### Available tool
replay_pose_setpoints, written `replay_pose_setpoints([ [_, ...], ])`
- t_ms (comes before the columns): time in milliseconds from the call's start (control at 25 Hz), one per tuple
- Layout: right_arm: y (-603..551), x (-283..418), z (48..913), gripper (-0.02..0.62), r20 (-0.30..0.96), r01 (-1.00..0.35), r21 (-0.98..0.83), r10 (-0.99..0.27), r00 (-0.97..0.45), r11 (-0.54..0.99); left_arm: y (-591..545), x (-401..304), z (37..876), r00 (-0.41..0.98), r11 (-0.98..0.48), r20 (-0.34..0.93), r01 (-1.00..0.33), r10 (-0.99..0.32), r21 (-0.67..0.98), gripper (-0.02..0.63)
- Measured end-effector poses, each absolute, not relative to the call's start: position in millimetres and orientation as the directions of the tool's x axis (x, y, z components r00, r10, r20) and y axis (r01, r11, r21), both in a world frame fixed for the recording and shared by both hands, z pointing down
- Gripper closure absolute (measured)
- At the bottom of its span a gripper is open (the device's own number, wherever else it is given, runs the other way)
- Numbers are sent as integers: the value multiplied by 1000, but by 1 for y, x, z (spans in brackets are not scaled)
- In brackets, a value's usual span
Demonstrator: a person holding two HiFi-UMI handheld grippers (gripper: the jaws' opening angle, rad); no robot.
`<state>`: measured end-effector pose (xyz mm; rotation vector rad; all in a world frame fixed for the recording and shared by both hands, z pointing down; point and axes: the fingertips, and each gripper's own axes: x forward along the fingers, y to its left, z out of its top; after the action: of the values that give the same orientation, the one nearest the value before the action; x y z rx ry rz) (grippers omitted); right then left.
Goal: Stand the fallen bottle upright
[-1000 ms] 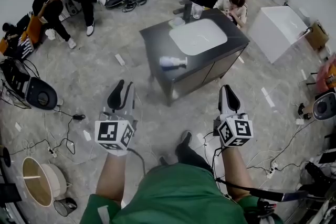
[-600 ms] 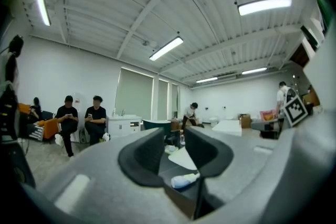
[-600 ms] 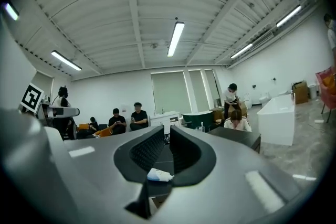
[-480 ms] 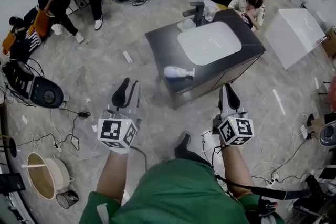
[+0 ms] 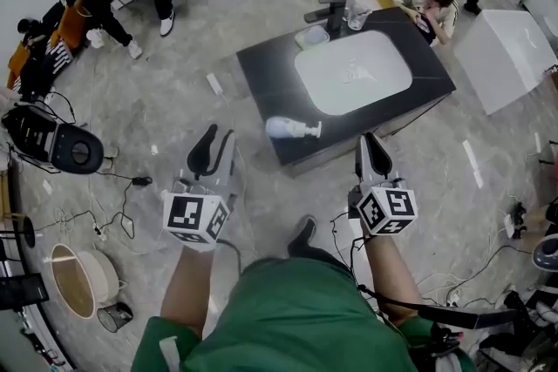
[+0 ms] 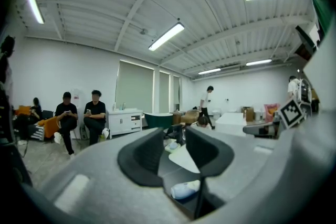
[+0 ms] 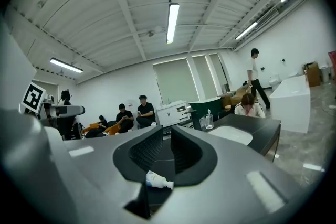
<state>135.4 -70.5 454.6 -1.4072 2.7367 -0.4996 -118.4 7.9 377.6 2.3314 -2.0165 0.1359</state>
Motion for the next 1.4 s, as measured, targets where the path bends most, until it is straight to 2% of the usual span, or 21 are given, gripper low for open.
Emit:
replay_pose_setpoints([
  [400, -100, 135, 479, 563, 160, -766, -330, -767, -622, 552, -29, -100, 394, 157, -165, 149, -985, -976, -44, 477],
  [800, -123, 124, 530, 541, 268, -788, -401, -762, -589, 467, -72, -117, 432, 225, -229, 202, -973, -953, 1, 477],
  [1000, -136, 104, 565, 541, 352, -815, -399, -751, -559, 419, -102, -137, 458, 288, -292, 246, -956, -926, 23, 477],
  [1400, -143, 42, 662, 532, 580, -842, -280, -617, -531, 461, -150, -184, 501, 400, -396, 310, -915, -862, 81, 477],
])
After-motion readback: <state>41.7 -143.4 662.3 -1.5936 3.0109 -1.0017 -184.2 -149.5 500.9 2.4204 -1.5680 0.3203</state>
